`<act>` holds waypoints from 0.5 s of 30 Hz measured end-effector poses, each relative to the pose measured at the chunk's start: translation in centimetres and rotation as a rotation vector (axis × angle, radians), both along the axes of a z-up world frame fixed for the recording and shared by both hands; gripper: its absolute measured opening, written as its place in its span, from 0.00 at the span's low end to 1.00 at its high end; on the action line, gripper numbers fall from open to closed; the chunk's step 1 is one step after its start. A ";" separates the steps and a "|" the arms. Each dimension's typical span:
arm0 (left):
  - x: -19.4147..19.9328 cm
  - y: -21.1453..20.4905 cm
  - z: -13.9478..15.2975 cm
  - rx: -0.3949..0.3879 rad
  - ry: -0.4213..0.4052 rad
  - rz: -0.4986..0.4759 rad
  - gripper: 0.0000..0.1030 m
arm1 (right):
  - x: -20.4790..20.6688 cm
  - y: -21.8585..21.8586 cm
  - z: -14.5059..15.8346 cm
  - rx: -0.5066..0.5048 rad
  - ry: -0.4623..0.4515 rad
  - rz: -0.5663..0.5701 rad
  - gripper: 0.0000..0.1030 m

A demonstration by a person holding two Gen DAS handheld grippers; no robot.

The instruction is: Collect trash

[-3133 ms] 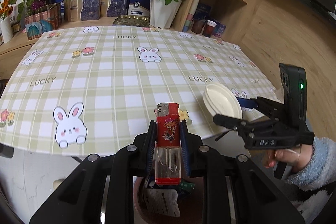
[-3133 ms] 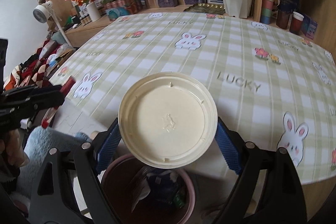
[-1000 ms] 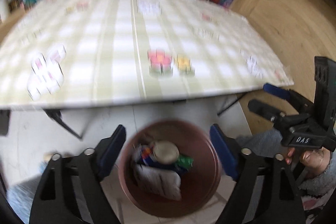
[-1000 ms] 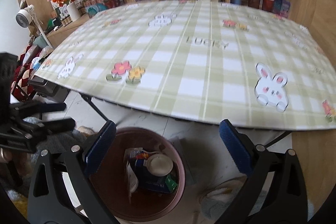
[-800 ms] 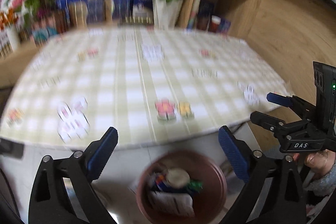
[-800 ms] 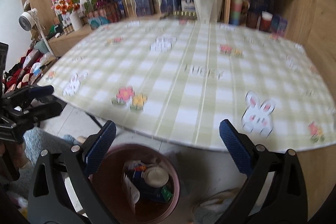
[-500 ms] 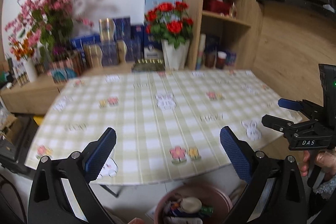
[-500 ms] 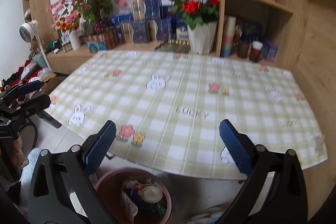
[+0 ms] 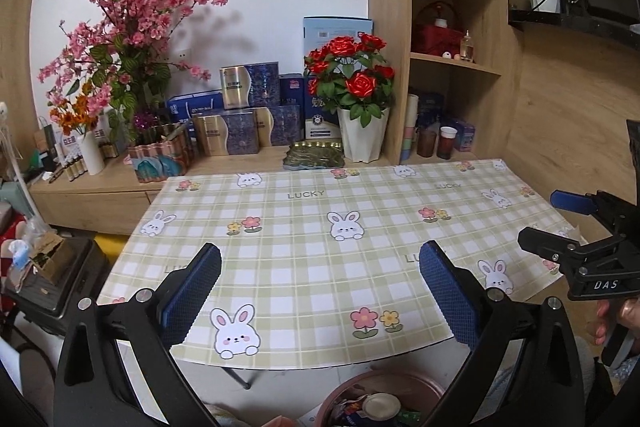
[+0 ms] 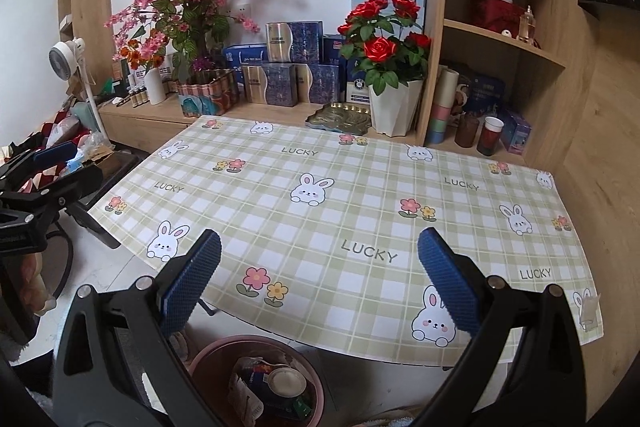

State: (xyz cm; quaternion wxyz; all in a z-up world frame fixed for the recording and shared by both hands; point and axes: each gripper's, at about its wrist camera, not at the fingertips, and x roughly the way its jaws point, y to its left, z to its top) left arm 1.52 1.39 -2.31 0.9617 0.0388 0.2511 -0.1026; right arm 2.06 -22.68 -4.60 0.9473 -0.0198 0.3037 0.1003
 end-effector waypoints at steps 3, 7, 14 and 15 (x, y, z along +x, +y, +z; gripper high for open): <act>-0.2 0.0 0.1 0.014 -0.010 0.004 0.94 | 0.1 0.3 0.2 0.000 -0.005 0.009 0.94; -0.3 -0.1 0.1 0.026 -0.015 0.007 0.94 | 0.2 0.5 0.3 -0.001 -0.006 0.010 0.94; -0.5 -0.5 0.1 0.049 -0.029 0.014 0.94 | 0.3 0.6 0.3 -0.002 -0.006 0.006 0.94; -0.5 -0.4 0.1 0.049 -0.029 0.014 0.94 | 0.3 0.6 0.4 0.000 -0.006 0.005 0.94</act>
